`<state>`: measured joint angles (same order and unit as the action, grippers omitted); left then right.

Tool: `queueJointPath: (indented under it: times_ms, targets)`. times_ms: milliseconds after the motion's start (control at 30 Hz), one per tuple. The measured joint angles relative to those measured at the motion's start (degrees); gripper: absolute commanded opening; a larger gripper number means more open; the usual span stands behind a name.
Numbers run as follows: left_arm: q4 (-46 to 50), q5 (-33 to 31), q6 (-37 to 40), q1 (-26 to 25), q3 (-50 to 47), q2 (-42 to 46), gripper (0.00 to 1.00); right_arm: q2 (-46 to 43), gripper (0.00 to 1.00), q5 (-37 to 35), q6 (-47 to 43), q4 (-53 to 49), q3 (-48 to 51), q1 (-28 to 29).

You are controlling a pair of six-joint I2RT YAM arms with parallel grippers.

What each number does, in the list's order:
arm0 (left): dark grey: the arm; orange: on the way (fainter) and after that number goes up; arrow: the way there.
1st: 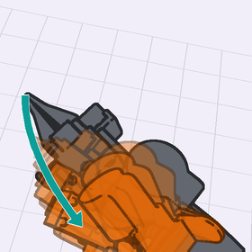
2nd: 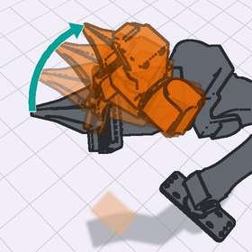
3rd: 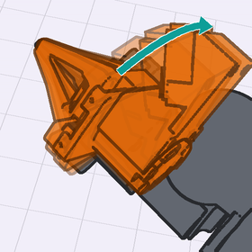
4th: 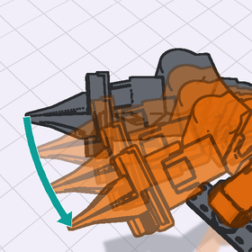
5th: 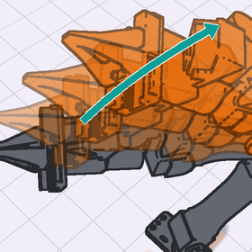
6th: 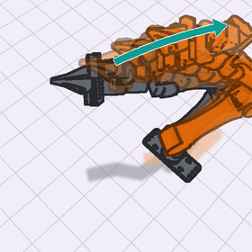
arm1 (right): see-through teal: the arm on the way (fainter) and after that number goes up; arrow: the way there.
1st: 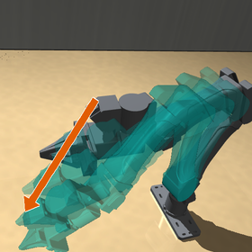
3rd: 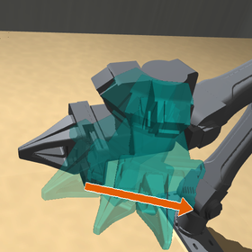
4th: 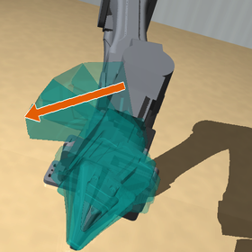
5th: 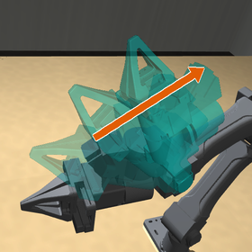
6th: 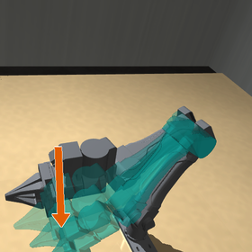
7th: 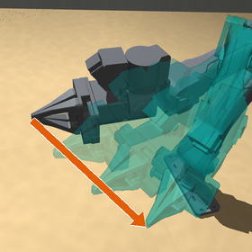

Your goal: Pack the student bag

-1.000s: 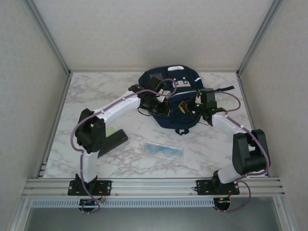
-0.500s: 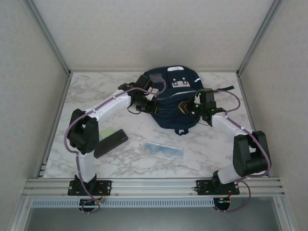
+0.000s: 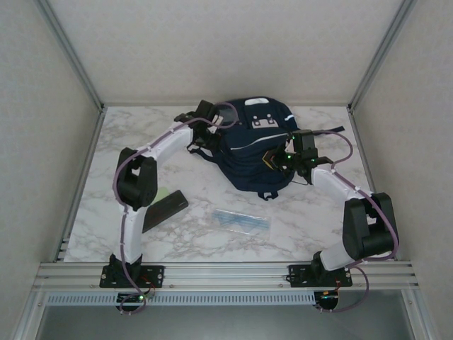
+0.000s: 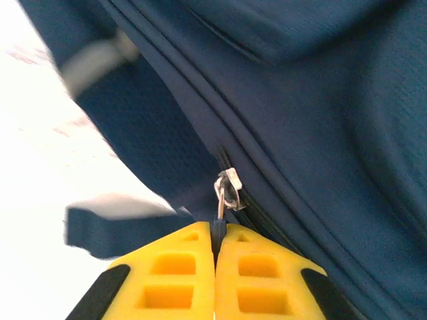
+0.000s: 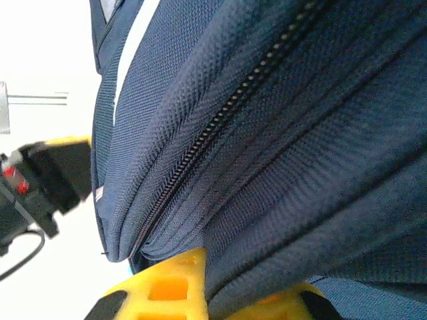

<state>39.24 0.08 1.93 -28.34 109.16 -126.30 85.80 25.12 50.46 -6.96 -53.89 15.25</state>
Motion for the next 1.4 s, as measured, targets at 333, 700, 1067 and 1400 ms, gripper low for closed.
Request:
queueJointPath:
  times_ms: [333,700,1067,1400]
  targets:
    - [4.2,-2.3,-2.2,0.1,6.4,-3.8,0.46,1.2,0.17,2.0,-3.4,-0.4,-2.7,0.1]
    - [1.9,-4.0,-15.2,7.3,-5.7,10.0,1.00,0.0,0.99,3.0,-15.5,-12.9,-8.1,4.2]
    - [-4.8,9.0,-23.1,6.4,-26.9,27.8,0.98,-10.0,0.95,-6.1,-18.0,-28.0,-0.9,12.8]
    - [-4.8,14.0,-26.4,-3.1,-42.2,35.2,0.88,-17.1,0.84,-10.6,-11.3,-32.8,12.8,17.1]
